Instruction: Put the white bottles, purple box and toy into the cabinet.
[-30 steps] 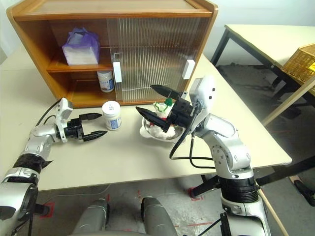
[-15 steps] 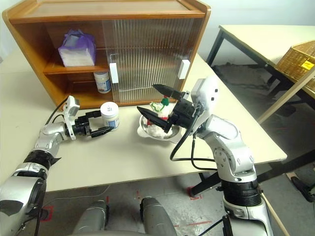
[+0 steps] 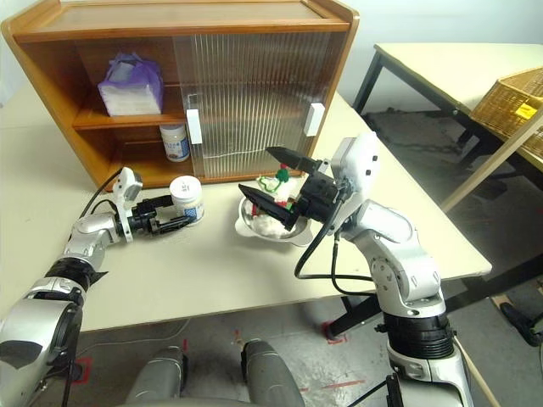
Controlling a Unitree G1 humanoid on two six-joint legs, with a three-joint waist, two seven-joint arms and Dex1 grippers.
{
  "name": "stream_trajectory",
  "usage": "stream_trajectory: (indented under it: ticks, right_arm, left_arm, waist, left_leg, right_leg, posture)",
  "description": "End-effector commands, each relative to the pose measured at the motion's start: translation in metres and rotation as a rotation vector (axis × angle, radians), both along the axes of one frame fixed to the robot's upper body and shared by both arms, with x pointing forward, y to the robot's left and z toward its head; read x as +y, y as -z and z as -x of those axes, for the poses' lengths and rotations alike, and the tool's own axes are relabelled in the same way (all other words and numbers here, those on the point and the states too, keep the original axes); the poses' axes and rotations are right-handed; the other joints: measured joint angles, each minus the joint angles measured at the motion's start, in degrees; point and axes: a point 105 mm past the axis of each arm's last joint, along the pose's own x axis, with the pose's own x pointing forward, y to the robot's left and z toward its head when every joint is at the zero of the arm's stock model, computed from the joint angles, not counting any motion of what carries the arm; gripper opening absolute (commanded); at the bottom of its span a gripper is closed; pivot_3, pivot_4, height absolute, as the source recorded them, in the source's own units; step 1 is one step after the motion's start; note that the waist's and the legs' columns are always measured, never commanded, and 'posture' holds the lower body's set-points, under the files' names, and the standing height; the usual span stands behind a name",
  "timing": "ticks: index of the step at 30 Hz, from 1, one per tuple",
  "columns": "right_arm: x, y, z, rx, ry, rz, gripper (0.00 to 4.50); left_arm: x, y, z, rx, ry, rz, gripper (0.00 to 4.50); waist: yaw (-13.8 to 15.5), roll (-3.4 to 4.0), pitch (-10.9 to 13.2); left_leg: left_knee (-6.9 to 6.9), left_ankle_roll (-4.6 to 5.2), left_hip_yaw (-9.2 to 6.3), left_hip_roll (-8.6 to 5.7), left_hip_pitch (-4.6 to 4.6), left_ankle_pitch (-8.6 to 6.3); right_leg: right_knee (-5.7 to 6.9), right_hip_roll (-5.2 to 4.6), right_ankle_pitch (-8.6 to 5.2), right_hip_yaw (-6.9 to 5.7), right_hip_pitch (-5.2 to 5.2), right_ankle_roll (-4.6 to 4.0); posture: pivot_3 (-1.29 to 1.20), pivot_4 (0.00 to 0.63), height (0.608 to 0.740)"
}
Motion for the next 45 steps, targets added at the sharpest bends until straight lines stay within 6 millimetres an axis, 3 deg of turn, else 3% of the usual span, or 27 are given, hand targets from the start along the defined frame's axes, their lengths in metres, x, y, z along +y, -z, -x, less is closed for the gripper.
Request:
stream_trajectory:
  ticks: [1,5,11,18,23,32,45]
  right_arm:
    - [-0.003,-0.003,0.002,-0.009,0.008,0.004,4.50]
    - [-0.003,-0.002,0.002,-0.006,0.007,0.003,4.50]
    - [-0.002,0.000,0.000,-0.002,0.000,-0.001,4.50]
    - [0.001,0.000,-0.002,-0.002,-0.012,-0.007,4.50]
    - [0.003,0.001,-0.003,-0.002,-0.024,-0.010,4.50]
    - [0.003,0.001,-0.003,-0.005,-0.022,-0.008,4.50]
    - [0.002,0.001,-0.001,-0.005,-0.015,-0.006,4.50]
  left_arm:
    - [0.003,0.005,-0.002,0.021,-0.023,-0.018,3.06]
    - [0.005,0.001,-0.005,0.019,-0.040,-0.004,3.06]
    - [0.019,-0.024,-0.018,-0.040,-0.144,0.092,3.06]
    - [0.064,-0.032,-0.022,-0.058,-0.321,0.068,3.06]
    - [0.078,-0.034,-0.035,-0.026,-0.464,0.083,3.06]
    - [0.081,-0.041,-0.055,-0.010,-0.625,0.134,3.06]
    - [0.079,-0.035,-0.072,-0.005,-0.837,0.107,3.06]
  waist:
    - [0.01,0.00,0.00]
    - [0.00,0.00,0.00]
    - [-0.12,0.00,0.00]
    - [-0.08,0.00,0.00]
    - [0.57,0.00,0.00]
    - [0.74,-0.02,-0.01]
    - [0.57,-0.02,-0.01]
  left_leg:
    - [0.00,0.00,0.00,0.00,0.00,0.00]
    - [0.00,0.00,0.00,0.00,0.01,0.00]
    - [0.00,0.01,0.00,0.00,0.01,0.00]
    - [-0.12,0.00,0.01,0.00,-0.03,0.00]
    - [-0.13,0.00,0.02,-0.03,-0.04,0.00]
    - [-0.13,0.00,0.02,-0.04,-0.04,0.00]
    - [-0.07,0.03,0.09,-0.10,-0.01,0.02]
  right_leg:
    - [0.00,0.00,0.00,0.00,0.00,0.00]
    - [0.00,0.00,0.00,0.00,0.02,0.00]
    - [0.00,0.01,0.00,-0.01,0.02,0.00]
    - [-0.13,0.04,-0.01,-0.03,-0.01,0.02]
    - [-0.16,0.03,-0.01,-0.03,0.00,0.01]
    - [-0.16,0.03,0.00,-0.02,-0.01,0.00]
    - [-0.12,0.05,0.00,-0.03,0.02,0.00]
  posture:
    - [-0.11,0.070,0.740]
    - [-0.11,0.072,0.740]
    - [-0.10,0.072,0.740]
    - [-0.06,0.072,0.740]
    - [-0.06,0.073,0.740]
    - [-0.07,0.070,0.740]
    - [-0.09,0.066,0.740]
